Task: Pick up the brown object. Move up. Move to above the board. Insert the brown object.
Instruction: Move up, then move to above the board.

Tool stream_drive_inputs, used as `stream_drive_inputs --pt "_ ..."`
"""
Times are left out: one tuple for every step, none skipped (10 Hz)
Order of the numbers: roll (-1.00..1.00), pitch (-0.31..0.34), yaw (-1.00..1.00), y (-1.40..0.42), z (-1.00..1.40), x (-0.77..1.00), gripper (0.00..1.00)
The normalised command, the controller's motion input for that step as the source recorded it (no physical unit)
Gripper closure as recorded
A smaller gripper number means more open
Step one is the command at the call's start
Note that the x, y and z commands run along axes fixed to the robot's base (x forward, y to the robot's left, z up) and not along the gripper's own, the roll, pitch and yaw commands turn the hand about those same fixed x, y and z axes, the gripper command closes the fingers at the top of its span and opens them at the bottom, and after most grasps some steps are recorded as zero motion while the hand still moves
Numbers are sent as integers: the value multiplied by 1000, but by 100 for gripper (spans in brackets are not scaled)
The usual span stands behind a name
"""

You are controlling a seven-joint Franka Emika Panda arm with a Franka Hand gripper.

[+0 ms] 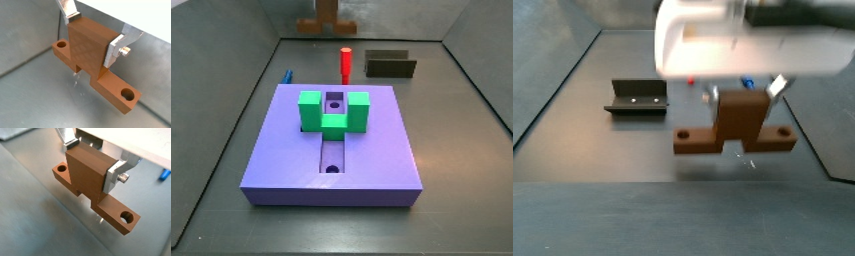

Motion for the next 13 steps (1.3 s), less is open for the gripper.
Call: stream_drive_inputs --pt "51 43 -13 -23 218 10 100" --pt "0 0 0 0 1400 0 100" --pt "-14 20 2 2 1400 -24 100" --pt "9 30 6 -13 1400 -53 100" --pt "8 18 6 3 1400 11 100" --pt "-12 45 1 17 1400 40 100" --pt "2 93 3 -4 490 4 100" --pt "11 78 5 -8 194 13 100" --pt "-70 132 -108 -1400 113 121 100" --pt "-54 112 -96 -1400 123 114 100" --pt "8 66 -44 -1400 124 108 100" --pt "-35 14 -22 -1400 122 104 100" --pt "-17 22 -7 -1400 125 107 100"
